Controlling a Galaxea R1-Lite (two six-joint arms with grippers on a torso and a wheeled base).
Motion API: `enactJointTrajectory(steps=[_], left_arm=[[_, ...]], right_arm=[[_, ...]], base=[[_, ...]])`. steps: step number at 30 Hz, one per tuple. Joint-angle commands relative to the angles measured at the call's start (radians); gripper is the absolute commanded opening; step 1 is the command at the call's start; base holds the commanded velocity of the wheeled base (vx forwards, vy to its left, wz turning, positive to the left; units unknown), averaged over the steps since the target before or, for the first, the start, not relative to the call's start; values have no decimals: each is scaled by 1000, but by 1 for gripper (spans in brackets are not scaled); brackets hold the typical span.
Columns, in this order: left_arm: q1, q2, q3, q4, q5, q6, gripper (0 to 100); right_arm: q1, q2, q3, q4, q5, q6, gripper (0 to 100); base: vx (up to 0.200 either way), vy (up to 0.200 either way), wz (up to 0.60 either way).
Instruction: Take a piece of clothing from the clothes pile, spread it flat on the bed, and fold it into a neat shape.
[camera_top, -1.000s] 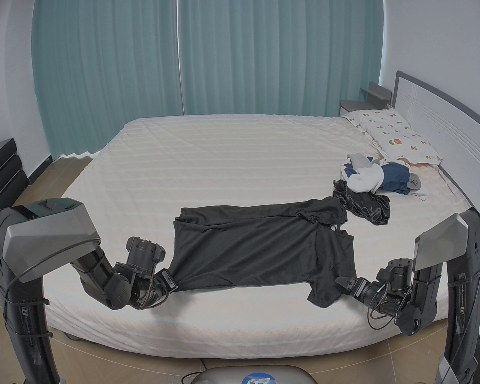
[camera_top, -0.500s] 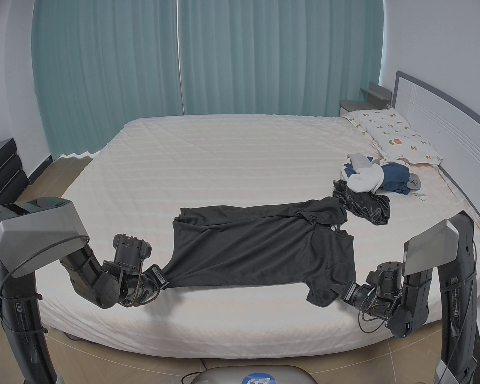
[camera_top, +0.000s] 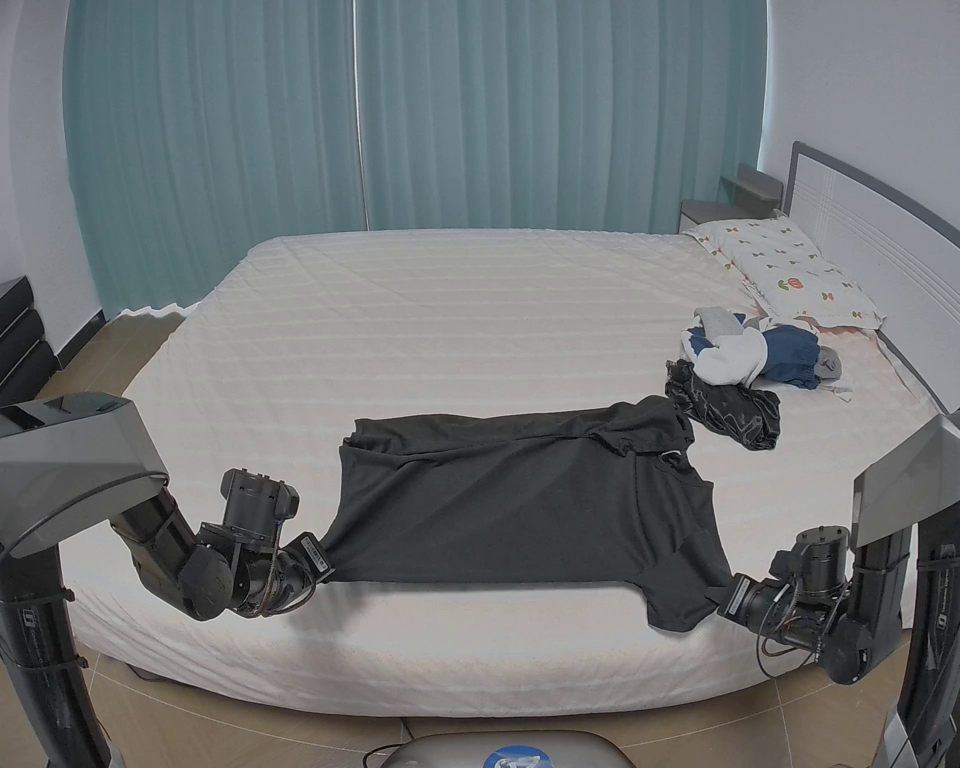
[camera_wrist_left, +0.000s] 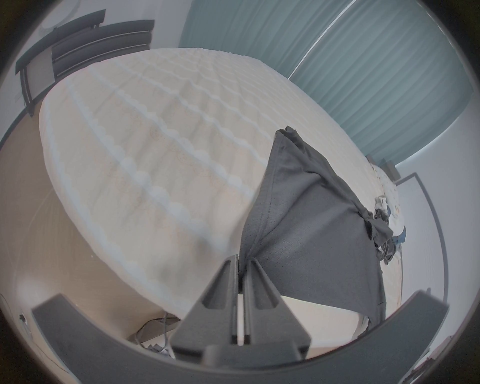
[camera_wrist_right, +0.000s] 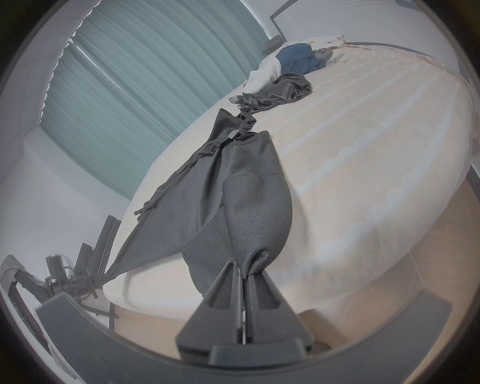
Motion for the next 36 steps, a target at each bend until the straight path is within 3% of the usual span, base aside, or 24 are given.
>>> enactJointTrajectory(steps=[1, 8, 17, 18, 24, 36], left_arm=[[-6, -66, 38, 31, 0, 40, 0], [-22, -103, 43, 229, 1, 126, 0], [-35, -85, 43, 251, 1, 136, 0], [-38, -82, 43, 249, 1, 135, 0], [-42, -69, 43, 248, 0, 135, 0], [-42, -68, 41, 238, 0, 135, 0]], right_arm=[[-33, -130, 110, -9, 43, -42, 0], [-87, -125, 172, 17, 59, -107, 0], [-80, -80, 172, 114, 61, -233, 0], [-79, -71, 172, 114, 61, -239, 100], [-96, 5, 158, -18, 62, -233, 100], [-151, 36, -57, -7, 69, -196, 100]], base=[[0, 0, 0], [0, 0, 0], [0, 0, 0], [0, 0, 0], [0, 0, 0], [0, 0, 0]])
